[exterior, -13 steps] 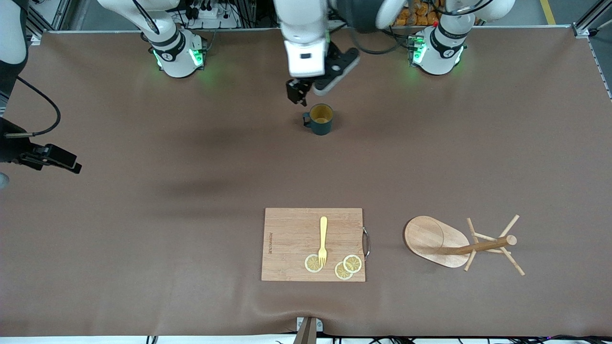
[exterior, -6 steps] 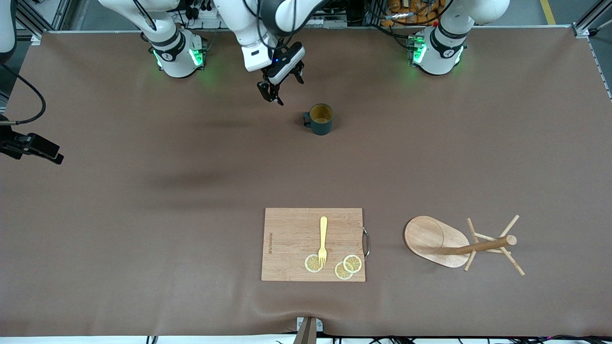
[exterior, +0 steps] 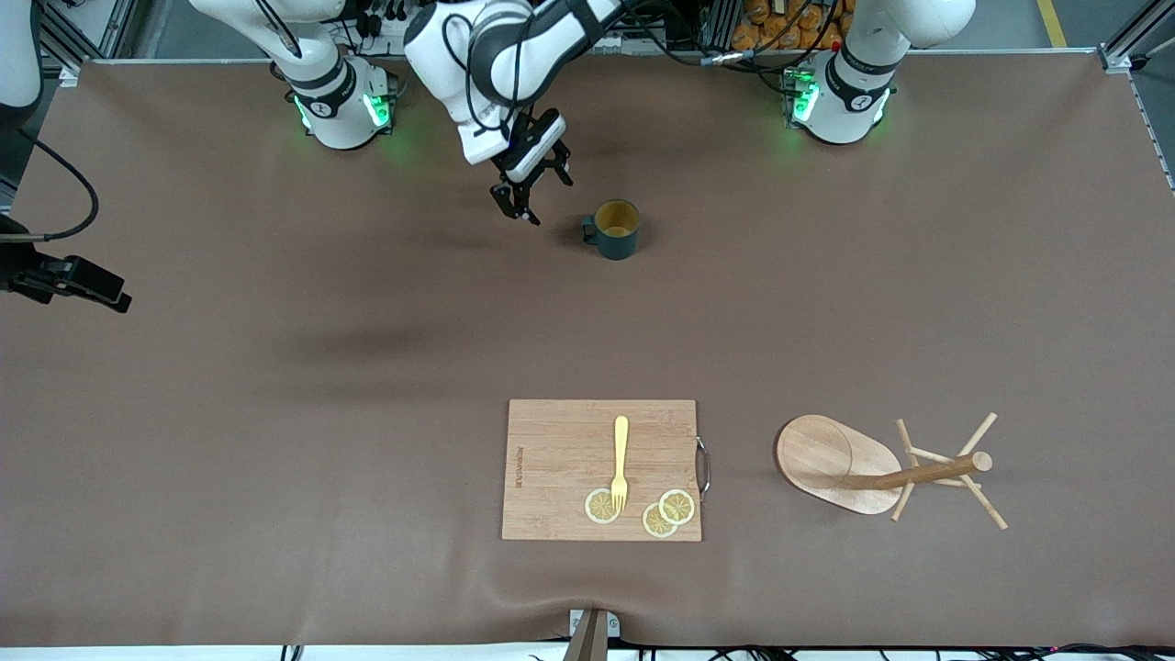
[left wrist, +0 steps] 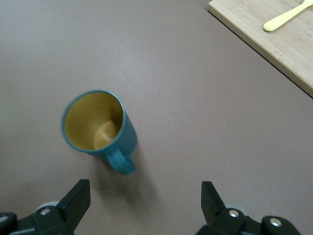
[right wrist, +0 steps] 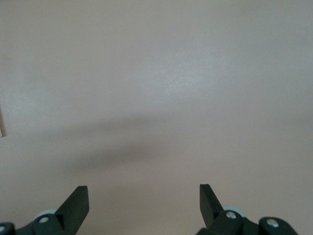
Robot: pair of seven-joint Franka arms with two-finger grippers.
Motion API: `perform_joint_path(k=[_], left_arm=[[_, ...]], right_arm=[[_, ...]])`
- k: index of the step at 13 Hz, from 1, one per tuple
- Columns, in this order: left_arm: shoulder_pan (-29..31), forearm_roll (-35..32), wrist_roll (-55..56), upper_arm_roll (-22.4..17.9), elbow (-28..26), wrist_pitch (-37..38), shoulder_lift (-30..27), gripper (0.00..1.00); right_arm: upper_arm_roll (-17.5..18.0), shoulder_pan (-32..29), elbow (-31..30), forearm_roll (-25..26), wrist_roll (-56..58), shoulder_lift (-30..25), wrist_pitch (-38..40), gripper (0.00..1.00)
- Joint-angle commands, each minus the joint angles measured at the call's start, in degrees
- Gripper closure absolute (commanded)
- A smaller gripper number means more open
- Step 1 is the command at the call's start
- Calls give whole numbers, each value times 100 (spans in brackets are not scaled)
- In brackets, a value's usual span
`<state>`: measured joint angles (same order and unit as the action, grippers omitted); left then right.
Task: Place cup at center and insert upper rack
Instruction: 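Withdraw the right gripper while the left gripper moves above the mug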
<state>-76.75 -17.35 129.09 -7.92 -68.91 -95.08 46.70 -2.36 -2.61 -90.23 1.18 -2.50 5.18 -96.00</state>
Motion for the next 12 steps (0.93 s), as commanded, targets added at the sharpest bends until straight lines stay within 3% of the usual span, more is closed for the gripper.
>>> perform_joint_path(k=[1, 5, 12], left_arm=[[-42, -111, 204, -218, 238, -90, 365, 0], [-24, 2, 503, -254, 229, -81, 577, 0], [64, 908, 556, -411, 185, 103, 673, 0]], right_arm=[[166, -143, -187, 58, -57, -175, 185, 0], [298, -169, -179, 58, -198, -175, 310, 0], [324, -169, -187, 14, -207, -175, 441, 0]])
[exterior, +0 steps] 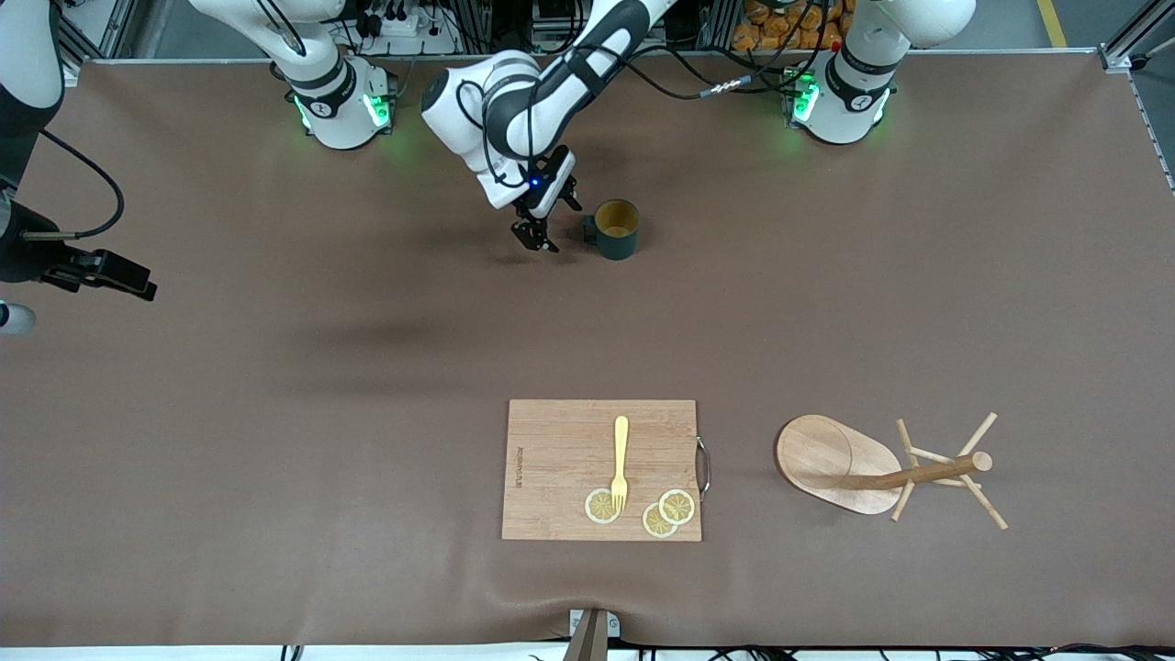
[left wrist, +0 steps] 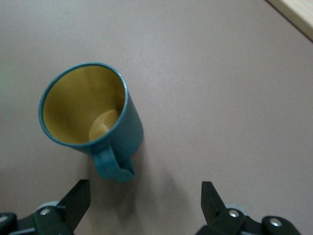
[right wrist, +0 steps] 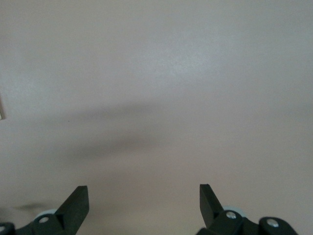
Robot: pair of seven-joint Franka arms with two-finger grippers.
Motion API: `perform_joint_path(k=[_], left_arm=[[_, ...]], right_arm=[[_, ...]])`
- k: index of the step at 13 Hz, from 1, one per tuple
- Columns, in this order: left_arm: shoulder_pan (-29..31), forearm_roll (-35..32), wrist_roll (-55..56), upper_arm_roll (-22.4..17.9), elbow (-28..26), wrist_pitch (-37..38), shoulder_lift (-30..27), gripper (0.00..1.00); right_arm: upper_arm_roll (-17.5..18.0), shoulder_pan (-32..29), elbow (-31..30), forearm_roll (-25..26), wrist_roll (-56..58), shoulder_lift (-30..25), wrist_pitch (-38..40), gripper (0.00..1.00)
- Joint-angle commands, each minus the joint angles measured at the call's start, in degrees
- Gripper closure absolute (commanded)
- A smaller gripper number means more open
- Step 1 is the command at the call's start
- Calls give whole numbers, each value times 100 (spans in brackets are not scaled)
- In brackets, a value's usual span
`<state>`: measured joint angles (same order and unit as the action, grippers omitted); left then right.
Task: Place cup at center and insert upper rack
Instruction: 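Lower the left gripper and grasp the teal mug by its handle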
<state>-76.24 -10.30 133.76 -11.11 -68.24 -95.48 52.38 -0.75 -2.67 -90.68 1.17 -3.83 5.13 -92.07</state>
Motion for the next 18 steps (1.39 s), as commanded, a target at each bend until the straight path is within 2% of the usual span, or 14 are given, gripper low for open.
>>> perform_joint_path(k=[1, 4, 6, 9, 11, 13, 15, 16, 18], left_arm=[[12, 213, 89, -93, 118, 222, 166, 0], [74, 326, 98, -93, 83, 320, 307, 0], [100, 494, 150, -102, 83, 329, 308, 0], [109, 573, 150, -102, 83, 364, 299, 0], [118, 617, 142, -128, 83, 373, 281, 23], [118, 635, 124, -137, 83, 399, 272, 51], [144, 722, 98, -128, 83, 417, 255, 73], [153, 775, 89, -128, 91, 469, 246, 79], [179, 802, 71, -137, 100, 487, 229, 81]], right_arm=[[171, -155, -143, 15, -74, -170, 57, 0], [224, -163, -143, -11, -57, -161, 145, 0], [224, -215, -143, -370, -57, -161, 206, 0], [224, -251, -143, -416, -21, -143, 294, 0], [224, -260, -143, -416, -48, -143, 408, 0], [224, -260, -143, -416, -39, -135, 479, 0], [224, -260, -143, -416, -22, -126, 505, 0], [224, -269, -135, -416, -4, -126, 505, 0], [224, -277, -135, -416, 14, -143, 514, 0]])
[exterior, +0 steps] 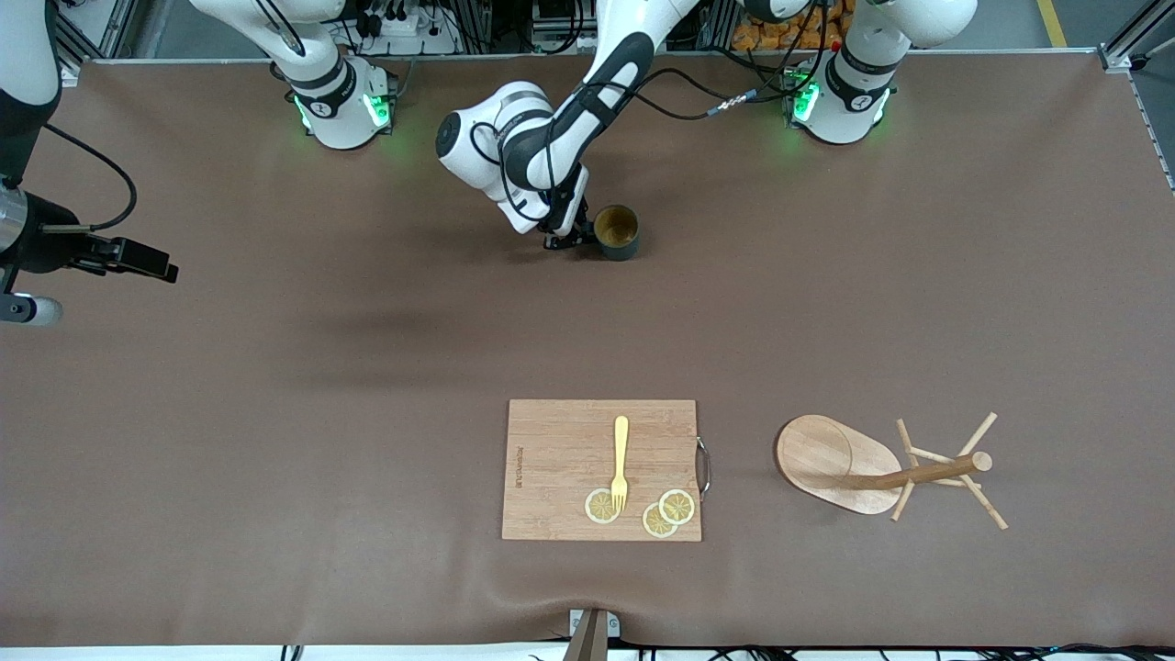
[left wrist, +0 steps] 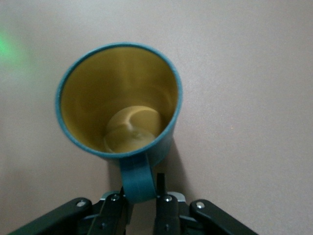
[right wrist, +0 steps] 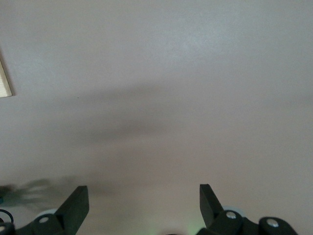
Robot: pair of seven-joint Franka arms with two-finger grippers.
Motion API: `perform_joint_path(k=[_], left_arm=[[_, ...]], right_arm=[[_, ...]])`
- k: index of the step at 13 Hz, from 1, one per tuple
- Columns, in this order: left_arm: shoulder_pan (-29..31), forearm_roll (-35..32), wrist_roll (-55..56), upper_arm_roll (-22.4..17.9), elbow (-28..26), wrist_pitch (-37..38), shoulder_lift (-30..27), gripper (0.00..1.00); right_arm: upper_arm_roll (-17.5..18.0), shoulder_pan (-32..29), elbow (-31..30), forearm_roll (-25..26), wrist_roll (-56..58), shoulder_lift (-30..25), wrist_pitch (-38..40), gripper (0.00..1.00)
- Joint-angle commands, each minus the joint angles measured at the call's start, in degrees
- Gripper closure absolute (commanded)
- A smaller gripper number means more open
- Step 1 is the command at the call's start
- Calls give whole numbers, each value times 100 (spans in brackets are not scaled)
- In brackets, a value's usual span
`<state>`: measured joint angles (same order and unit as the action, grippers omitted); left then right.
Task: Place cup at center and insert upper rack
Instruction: 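Lower the left gripper and grasp the teal mug by its handle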
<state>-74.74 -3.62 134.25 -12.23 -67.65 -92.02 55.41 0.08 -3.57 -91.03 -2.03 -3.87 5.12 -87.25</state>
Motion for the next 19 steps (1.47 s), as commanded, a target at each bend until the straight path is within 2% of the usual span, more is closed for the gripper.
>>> perform_joint_path(k=[1, 2, 5, 9, 13, 19], left_arm=[[30, 160, 5, -33, 50, 149, -83, 84], [30, 177, -4, -33, 59, 149, -109, 86], [47, 213, -301, -42, 68, 140, -293, 100], [301, 239, -645, -60, 59, -87, -820, 100], [802, 660, -1127, -69, 24, -440, -1330, 100], [1795, 1529, -2796, -86, -64, -598, -2252, 100]], right_arm=[[141, -187, -99, -96, 18, -135, 33, 0], [141, -187, -99, -96, 18, -134, 33, 0], [141, -179, -99, -96, 18, -143, 42, 0], [141, -179, -99, -96, 18, -134, 42, 0], [150, -170, -99, -96, 18, -134, 42, 0], [159, -126, -46, -105, 1, -117, -19, 0]])
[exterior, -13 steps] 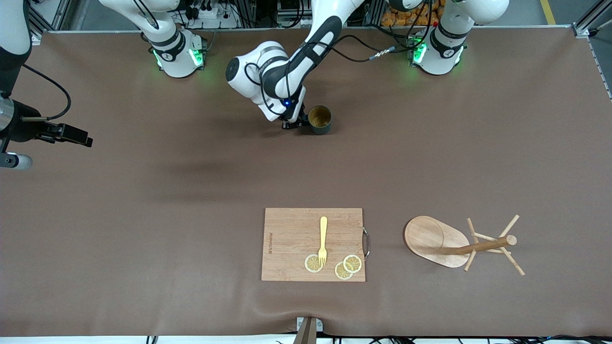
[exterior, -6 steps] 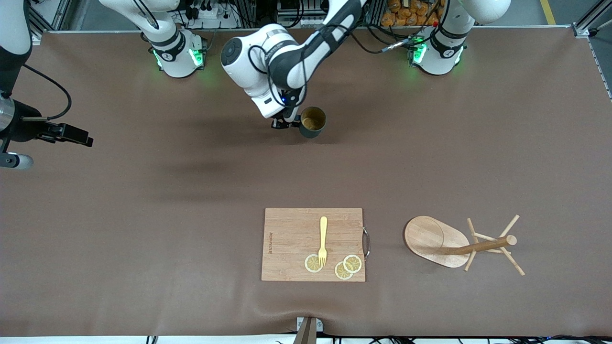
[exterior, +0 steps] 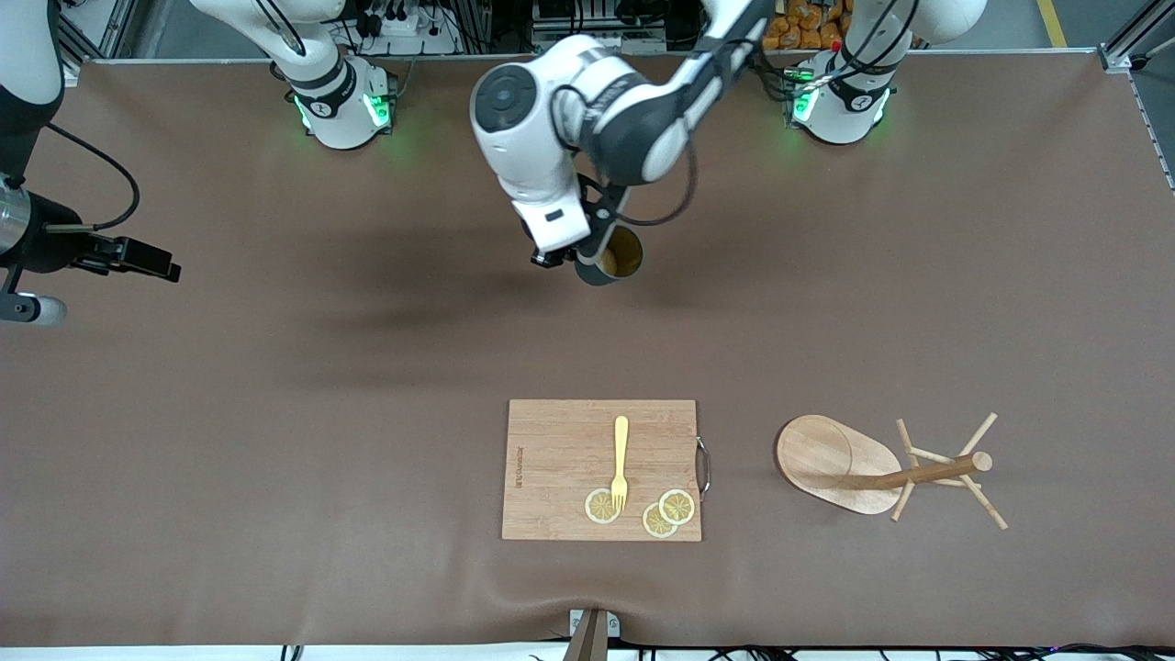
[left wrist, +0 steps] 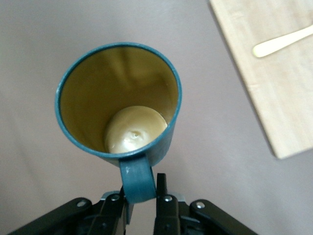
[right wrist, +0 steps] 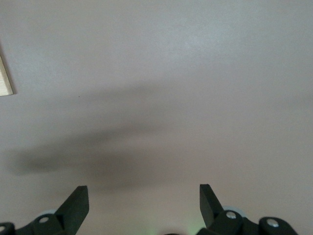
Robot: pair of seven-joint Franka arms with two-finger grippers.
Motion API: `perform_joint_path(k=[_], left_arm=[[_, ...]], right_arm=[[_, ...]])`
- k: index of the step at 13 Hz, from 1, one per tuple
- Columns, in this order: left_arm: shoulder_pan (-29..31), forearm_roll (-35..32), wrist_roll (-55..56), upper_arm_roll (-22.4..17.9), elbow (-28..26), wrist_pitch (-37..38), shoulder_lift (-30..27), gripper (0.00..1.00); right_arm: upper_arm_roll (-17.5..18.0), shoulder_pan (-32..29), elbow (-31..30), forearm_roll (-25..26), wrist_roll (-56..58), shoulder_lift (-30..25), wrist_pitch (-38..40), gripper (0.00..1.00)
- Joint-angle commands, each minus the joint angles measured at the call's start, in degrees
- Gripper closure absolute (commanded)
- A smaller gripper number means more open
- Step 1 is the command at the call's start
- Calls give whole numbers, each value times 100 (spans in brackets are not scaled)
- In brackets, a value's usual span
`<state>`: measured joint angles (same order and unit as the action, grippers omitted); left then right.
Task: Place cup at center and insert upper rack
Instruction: 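Lift the mug with the left gripper and carry it to the mug tree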
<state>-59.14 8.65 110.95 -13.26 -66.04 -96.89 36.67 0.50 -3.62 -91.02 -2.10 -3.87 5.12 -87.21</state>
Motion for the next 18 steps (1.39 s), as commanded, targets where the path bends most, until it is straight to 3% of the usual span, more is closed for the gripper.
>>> perform_joint_path(k=[1, 6, 10, 18], left_arm=[[419, 461, -756, 7, -225, -120, -502, 100], [1455, 1480, -1961, -1, -234, -225, -968, 100], [2563, 2709, -3182, 16, -278, -199, -1232, 100], [4128, 4819, -4862, 25, -296, 160, -1057, 100]], right_arm=[[117, -122, -39, -98, 9, -117, -42, 0], [117, -122, -48, -98, 17, -117, -323, 0], [117, -122, -48, -45, 35, -108, -402, 0], [108, -131, -39, 122, 439, -108, -666, 0]])
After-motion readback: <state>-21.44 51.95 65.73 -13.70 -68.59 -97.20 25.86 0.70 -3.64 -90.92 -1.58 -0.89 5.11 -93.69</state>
